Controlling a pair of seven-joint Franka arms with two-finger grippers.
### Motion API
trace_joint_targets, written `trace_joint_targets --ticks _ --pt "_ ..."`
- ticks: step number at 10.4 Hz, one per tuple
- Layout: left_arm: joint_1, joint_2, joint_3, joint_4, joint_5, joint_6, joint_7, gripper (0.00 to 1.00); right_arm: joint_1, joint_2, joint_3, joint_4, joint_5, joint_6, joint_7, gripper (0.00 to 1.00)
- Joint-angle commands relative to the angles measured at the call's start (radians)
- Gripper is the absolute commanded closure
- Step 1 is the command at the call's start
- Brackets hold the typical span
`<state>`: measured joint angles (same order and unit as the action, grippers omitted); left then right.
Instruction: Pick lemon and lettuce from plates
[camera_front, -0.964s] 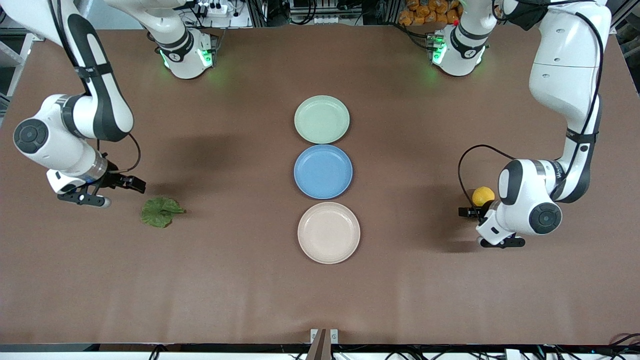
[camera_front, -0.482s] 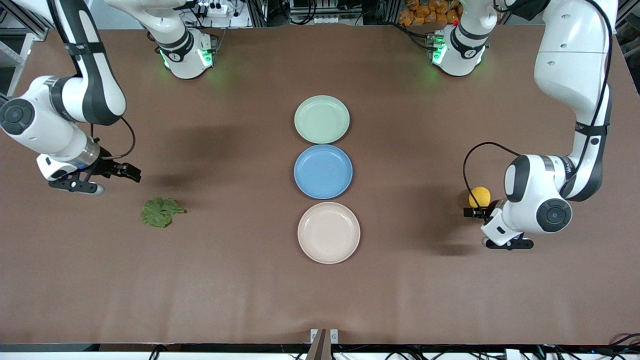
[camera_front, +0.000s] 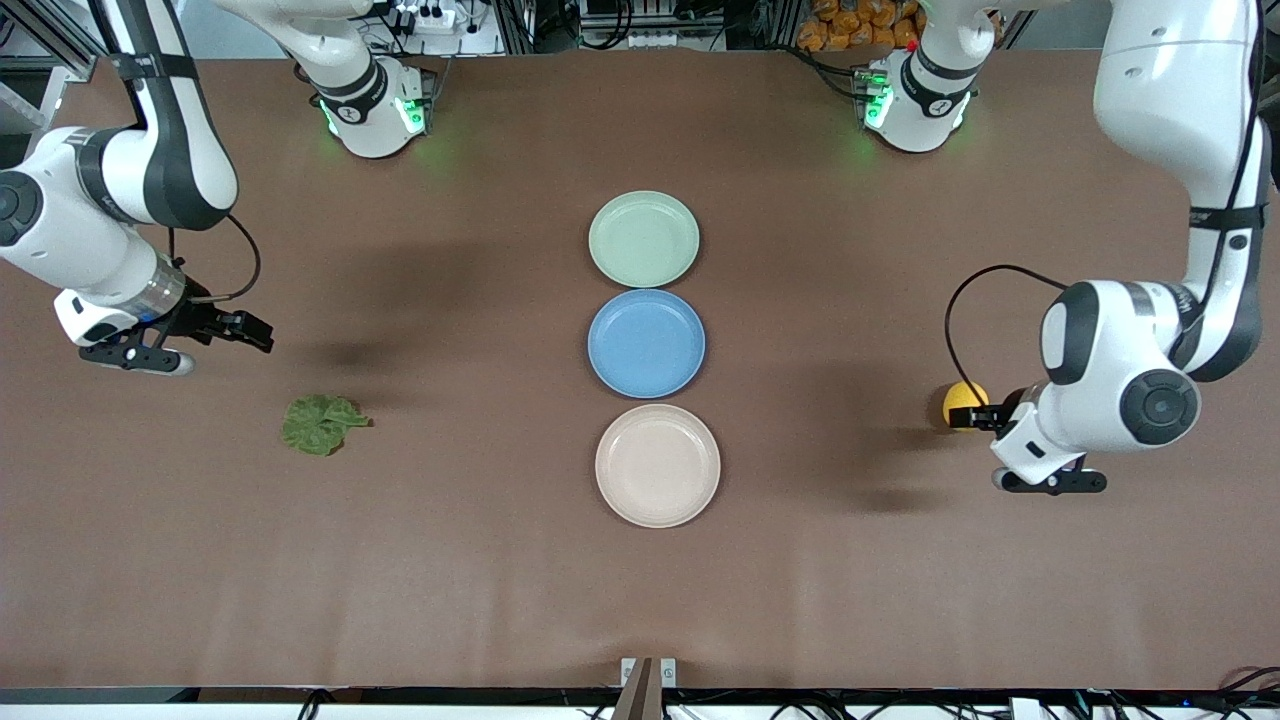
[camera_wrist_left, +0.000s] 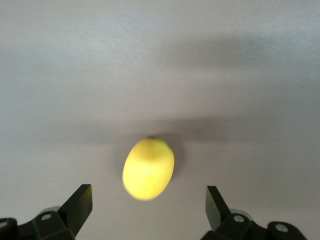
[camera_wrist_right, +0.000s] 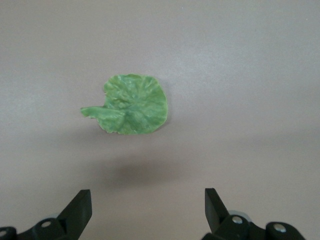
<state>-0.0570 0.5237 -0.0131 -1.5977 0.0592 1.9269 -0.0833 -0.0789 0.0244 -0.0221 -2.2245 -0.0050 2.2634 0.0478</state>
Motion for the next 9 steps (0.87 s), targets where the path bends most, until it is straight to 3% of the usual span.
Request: trace_joint_targets --ticks 1,3,9 --pt "0.022 -0.088 -0.004 -0.022 -0.004 -0.057 0.002 0.0 -0.027 -0.067 0.025 -0.023 -0.012 -0.022 -0.013 0.0" --pt "0.023 -0.134 -0.004 -0.024 -0.025 -0.086 0.004 0.0 -0.022 -0.092 0.027 0.015 -0.013 -0.076 -0.013 0.0" --pt "0.013 -0.312 -0.002 -0.028 -0.059 -0.222 0.011 0.0 0.028 -0.089 0.019 0.38 -0.009 -0.489 -0.011 0.0"
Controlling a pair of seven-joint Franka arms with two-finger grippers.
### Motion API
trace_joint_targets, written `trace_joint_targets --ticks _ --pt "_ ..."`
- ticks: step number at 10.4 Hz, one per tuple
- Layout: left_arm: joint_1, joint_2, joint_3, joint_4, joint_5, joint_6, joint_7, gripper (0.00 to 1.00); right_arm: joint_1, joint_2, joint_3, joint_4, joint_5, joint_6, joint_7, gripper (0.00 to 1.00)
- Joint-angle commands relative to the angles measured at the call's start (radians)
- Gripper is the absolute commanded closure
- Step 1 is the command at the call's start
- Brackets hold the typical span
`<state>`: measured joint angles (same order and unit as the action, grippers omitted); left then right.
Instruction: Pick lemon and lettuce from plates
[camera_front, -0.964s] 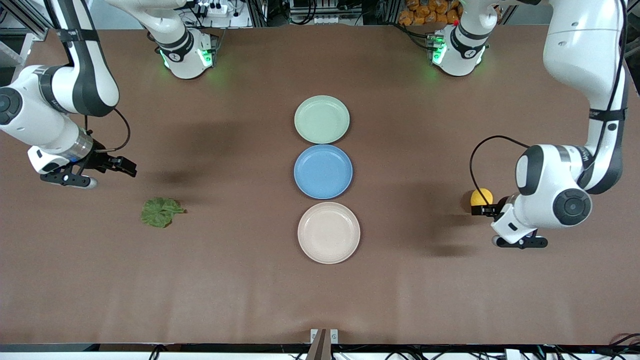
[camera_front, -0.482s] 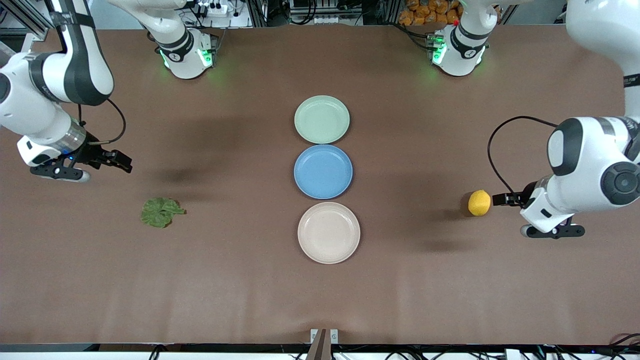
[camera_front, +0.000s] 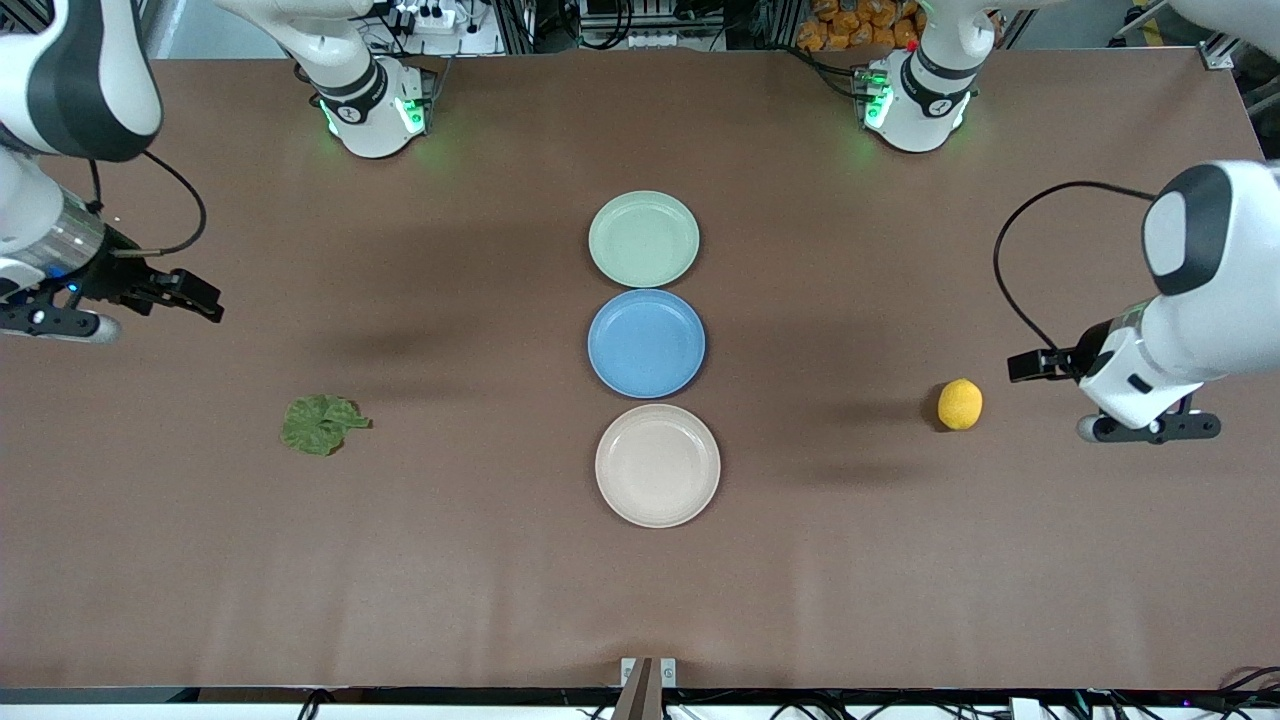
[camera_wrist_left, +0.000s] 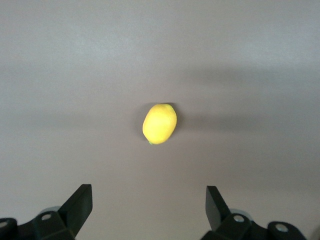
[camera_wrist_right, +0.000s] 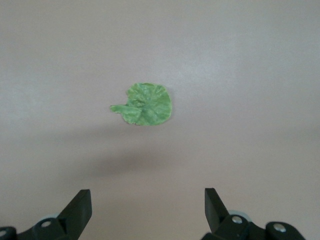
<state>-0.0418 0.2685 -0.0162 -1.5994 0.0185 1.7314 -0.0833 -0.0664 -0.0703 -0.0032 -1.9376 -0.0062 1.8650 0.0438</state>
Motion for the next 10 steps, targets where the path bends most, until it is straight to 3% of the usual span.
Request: trace_joint_targets --ticks 1,6,10 --pt "-0.003 -0.081 0.001 -0.027 -0.019 -0.042 0.016 0.0 0.019 0.012 0.0 0.153 0.001 -0.16 -0.007 0.0" --pt "-0.01 -0.141 0.001 -0.013 -0.017 -0.111 0.019 0.0 0.02 0.02 0.006 0.36 0.043 -0.364 -0.033 0.0" --pt "-0.041 -0.167 0.022 0.016 -0.006 -0.159 0.023 0.0 0.023 0.026 0.006 0.419 0.043 -0.433 -0.047 0.0"
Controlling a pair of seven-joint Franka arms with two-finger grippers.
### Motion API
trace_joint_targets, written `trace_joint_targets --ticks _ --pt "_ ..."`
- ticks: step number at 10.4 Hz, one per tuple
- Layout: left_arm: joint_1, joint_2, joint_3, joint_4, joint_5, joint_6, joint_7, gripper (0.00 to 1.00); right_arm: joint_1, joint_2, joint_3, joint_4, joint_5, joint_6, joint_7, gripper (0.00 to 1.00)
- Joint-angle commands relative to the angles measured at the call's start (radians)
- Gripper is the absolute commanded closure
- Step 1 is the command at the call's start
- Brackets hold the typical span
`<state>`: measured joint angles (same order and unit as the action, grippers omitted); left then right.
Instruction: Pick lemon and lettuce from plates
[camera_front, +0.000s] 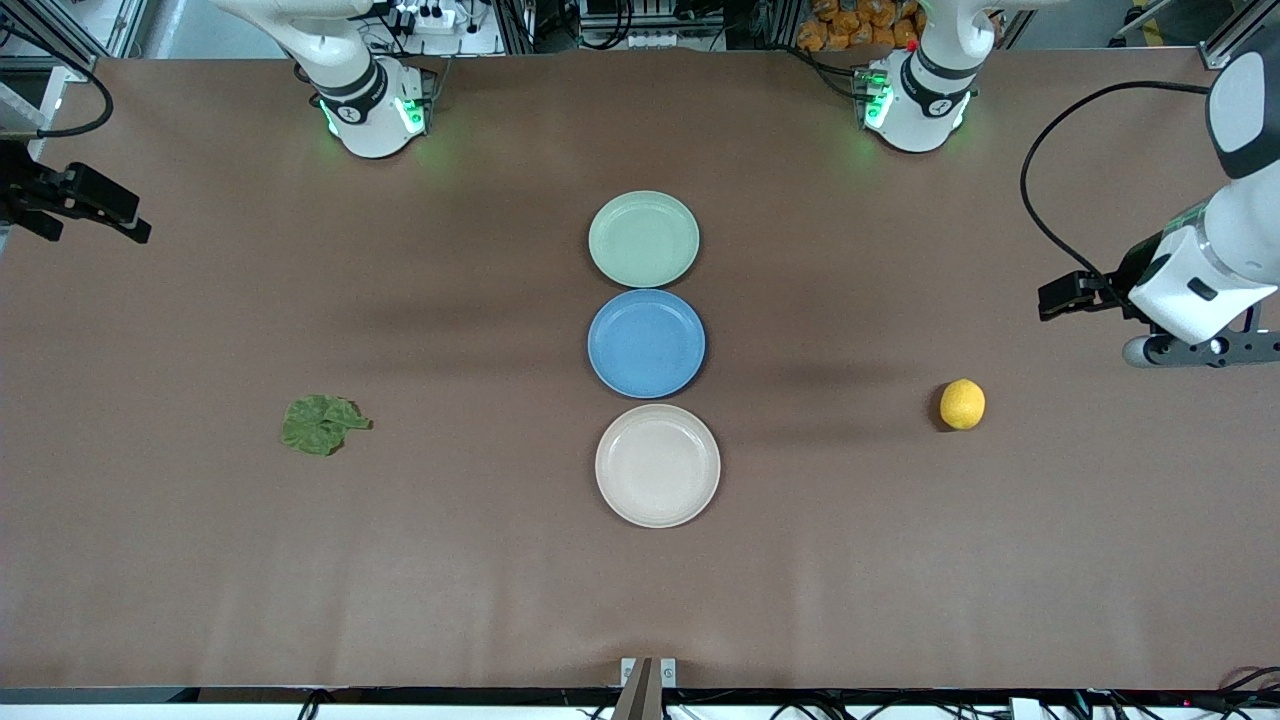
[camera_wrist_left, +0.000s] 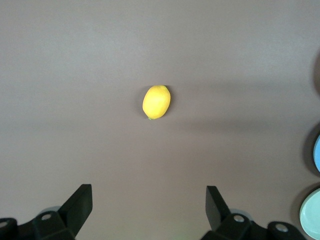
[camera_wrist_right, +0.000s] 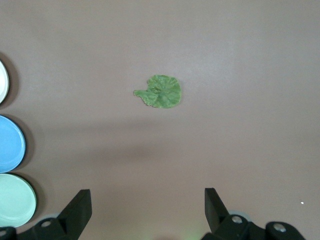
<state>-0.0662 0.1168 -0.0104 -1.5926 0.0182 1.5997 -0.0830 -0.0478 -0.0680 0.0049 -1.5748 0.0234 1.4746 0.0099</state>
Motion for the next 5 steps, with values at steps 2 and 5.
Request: trace_joint_targets --ticks 2,5 --pt "-0.015 -0.023 0.017 0.026 -0.011 -0.044 0.023 0.0 0.008 0.036 -0.002 0.091 0.012 -0.092 -0.018 0.0" --pt "-0.017 -0.031 0.015 0.059 -0.014 -0.052 0.023 0.0 0.006 0.036 -0.002 0.093 0.01 -0.092 -0.024 0.0"
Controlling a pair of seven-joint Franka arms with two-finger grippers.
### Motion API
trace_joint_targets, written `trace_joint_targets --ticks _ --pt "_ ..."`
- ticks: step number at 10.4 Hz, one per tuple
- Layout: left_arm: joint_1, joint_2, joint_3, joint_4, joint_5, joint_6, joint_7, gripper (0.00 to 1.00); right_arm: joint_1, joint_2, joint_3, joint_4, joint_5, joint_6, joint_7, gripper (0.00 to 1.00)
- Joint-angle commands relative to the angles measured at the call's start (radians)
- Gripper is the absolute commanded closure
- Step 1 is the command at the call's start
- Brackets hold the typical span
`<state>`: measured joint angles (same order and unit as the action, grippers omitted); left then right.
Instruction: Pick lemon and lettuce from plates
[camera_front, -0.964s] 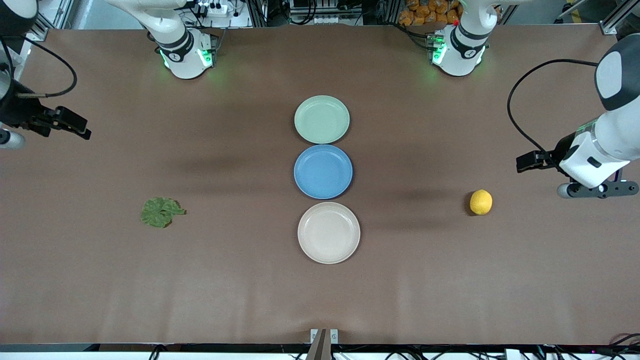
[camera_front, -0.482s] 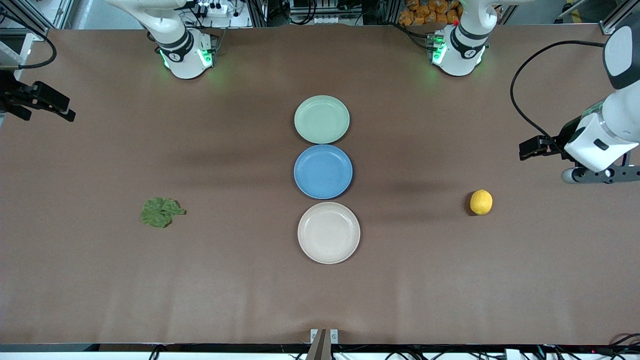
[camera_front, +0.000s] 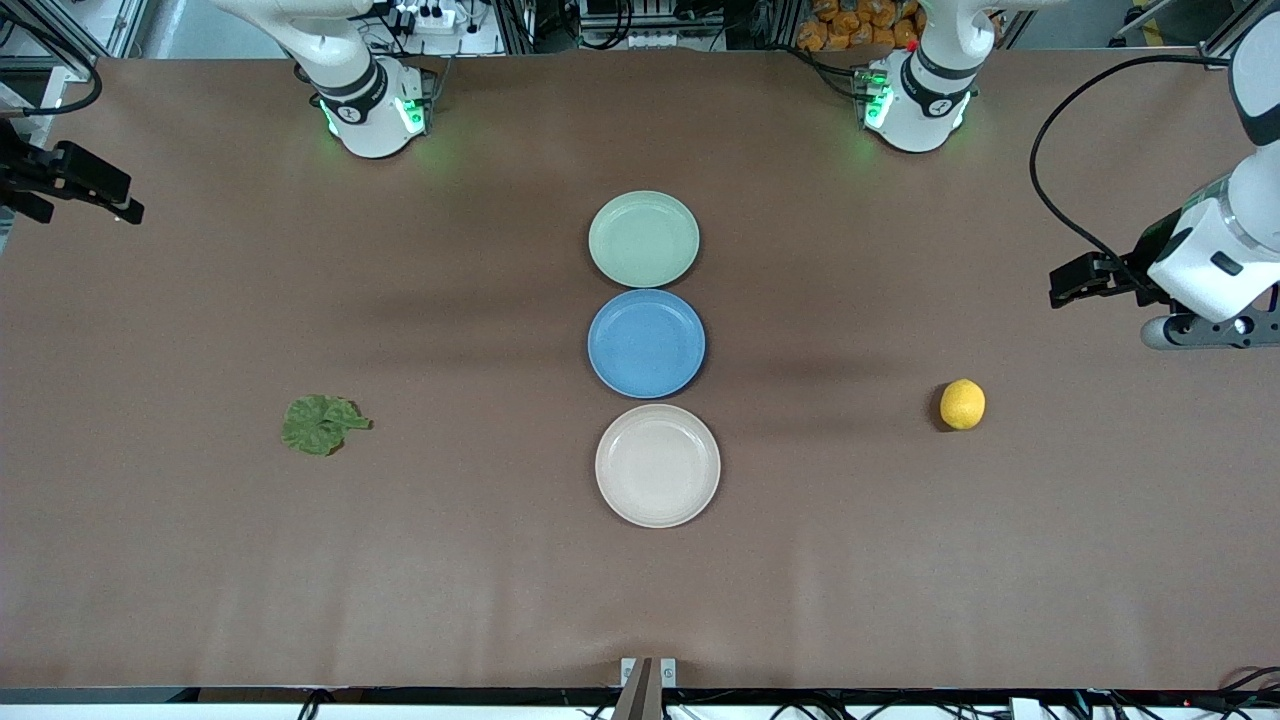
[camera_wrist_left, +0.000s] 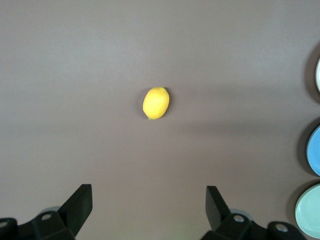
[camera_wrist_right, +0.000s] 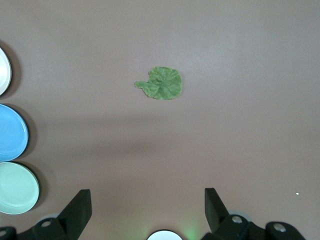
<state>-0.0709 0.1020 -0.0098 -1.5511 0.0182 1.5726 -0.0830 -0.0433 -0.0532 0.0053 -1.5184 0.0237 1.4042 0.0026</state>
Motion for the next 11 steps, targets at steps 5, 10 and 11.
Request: trace_joint_targets --ticks 5,10,11 --pt "-0.012 -0.036 0.007 0.069 -0.017 -0.088 0.022 0.0 -0.006 0.061 -0.005 0.037 0.009 0.053 -0.026 0.0" --pt "0.002 -0.03 0.01 0.069 -0.017 -0.088 0.026 0.0 -0.004 0.062 -0.005 0.03 0.002 0.064 -0.026 0.0" --pt "0.006 -0.03 0.01 0.069 -0.017 -0.088 0.028 0.0 -0.004 0.061 -0.005 0.03 0.002 0.064 -0.026 0.0"
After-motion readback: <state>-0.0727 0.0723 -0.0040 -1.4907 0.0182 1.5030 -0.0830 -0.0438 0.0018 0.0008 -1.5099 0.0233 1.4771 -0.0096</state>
